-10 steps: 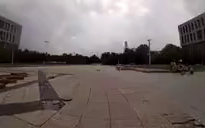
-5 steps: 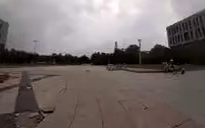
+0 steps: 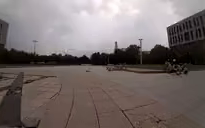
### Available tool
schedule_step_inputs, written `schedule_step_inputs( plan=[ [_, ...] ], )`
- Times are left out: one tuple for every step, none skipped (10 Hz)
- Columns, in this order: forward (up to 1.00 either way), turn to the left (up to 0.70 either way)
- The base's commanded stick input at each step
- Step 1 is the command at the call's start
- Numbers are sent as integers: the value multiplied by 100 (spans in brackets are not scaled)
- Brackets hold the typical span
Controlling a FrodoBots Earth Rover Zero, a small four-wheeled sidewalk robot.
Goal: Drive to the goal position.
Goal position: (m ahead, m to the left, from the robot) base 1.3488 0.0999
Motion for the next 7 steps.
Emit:
schedule_step_inputs(
  plan=[
    [70, 0],
    [70, 0],
    [70, 0],
    [70, 0],
    [70, 0],
    [70, 0],
    [70, 0]
  ],
)
